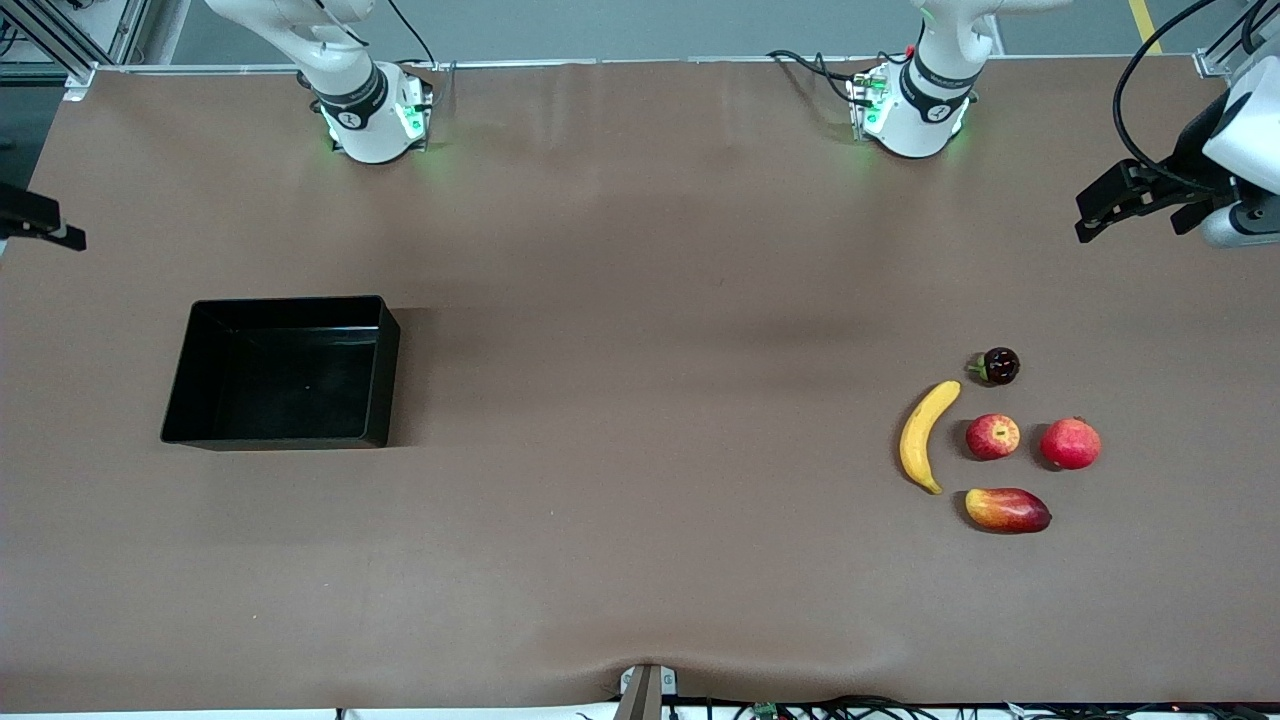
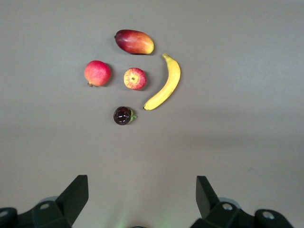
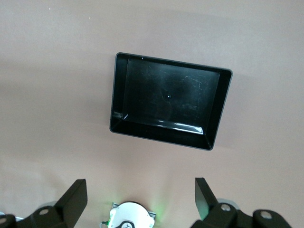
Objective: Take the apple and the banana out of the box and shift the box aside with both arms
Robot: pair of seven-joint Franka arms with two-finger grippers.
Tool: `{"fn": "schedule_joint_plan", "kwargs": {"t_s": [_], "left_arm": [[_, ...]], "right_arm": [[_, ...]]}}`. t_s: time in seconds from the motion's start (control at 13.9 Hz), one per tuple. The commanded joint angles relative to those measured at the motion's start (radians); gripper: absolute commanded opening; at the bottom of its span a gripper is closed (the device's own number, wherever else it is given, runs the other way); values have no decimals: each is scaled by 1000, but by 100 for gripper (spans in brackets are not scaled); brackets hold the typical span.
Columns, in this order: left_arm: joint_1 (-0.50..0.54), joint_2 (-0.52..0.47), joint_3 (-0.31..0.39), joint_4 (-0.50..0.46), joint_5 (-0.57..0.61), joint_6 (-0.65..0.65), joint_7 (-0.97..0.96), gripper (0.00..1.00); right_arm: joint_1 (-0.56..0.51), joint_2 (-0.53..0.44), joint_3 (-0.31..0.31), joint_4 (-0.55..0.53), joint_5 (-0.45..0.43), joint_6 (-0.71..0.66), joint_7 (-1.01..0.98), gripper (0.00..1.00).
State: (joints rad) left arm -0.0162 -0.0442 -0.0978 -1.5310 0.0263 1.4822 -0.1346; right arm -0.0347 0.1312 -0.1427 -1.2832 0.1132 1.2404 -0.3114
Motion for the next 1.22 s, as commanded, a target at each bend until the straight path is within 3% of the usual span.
{"fn": "schedule_joint_plan", "kwargs": {"t_s": [0.0, 0.22, 0.65, 0.86, 1.15], "left_arm": [[4, -9, 1, -6, -22, -2, 47, 100], [2, -22, -2, -15, -22, -3, 47, 100], [2, -19, 1, -6, -19, -6, 50, 100], [2, -16, 1, 6, -19, -6, 49, 100], [2, -17, 1, 9, -19, -8, 49, 100]], "right_arm": [[21, -203, 24, -246, -18, 57, 147, 100], [58, -251, 95, -295, -89, 57, 366, 100], [39, -232, 81, -252, -109, 137, 293, 100], [35, -162, 80, -145, -112, 122, 281, 100], [25, -160, 83, -150, -96, 100, 276, 100]]}}
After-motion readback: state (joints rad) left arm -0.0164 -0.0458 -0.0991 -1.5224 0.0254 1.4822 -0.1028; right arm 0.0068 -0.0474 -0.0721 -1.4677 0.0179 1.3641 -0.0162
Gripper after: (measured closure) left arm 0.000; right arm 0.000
